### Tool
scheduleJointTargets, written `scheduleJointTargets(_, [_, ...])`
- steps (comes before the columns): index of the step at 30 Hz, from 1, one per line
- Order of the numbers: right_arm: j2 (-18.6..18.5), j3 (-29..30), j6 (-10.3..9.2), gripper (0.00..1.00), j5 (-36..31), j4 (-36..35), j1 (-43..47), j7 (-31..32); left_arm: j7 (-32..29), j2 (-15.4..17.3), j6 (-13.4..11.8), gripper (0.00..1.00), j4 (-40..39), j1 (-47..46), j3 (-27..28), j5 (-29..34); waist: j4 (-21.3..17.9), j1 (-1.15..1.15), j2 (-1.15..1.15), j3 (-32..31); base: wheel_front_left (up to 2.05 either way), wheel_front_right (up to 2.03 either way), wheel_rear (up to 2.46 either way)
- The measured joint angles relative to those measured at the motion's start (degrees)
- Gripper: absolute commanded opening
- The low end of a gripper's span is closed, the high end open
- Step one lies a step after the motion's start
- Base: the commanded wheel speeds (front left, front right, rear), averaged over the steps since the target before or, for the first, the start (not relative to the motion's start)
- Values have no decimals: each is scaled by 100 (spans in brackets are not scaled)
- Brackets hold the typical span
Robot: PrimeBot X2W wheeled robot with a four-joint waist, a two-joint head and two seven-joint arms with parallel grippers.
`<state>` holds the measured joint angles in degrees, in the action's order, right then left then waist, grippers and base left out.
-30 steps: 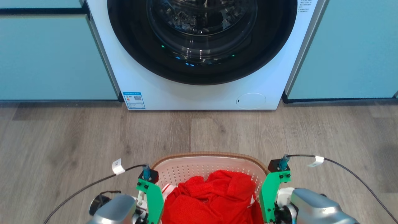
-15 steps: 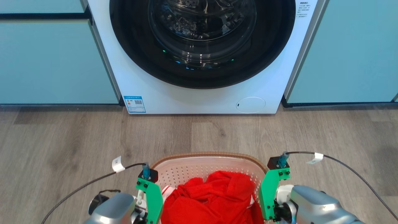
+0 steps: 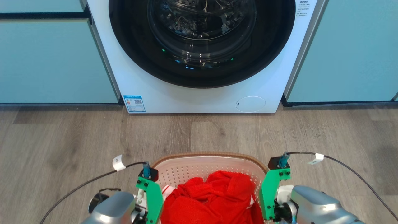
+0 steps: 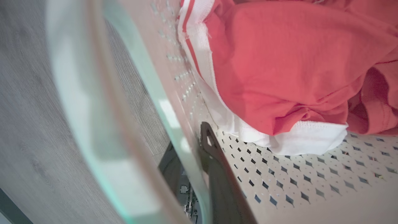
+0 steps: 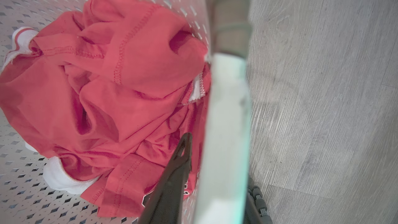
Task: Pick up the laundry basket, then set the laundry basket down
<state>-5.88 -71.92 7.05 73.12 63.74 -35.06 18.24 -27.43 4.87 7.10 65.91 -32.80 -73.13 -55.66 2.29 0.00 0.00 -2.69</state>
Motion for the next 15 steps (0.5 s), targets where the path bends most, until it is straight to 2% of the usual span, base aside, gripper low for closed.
scheduleJointTargets(15, [-2,-40,1,0,56,1,-2,-2,1,-2,0,0,24,-1,-23,-57,21,0,0,-18,0,0,0])
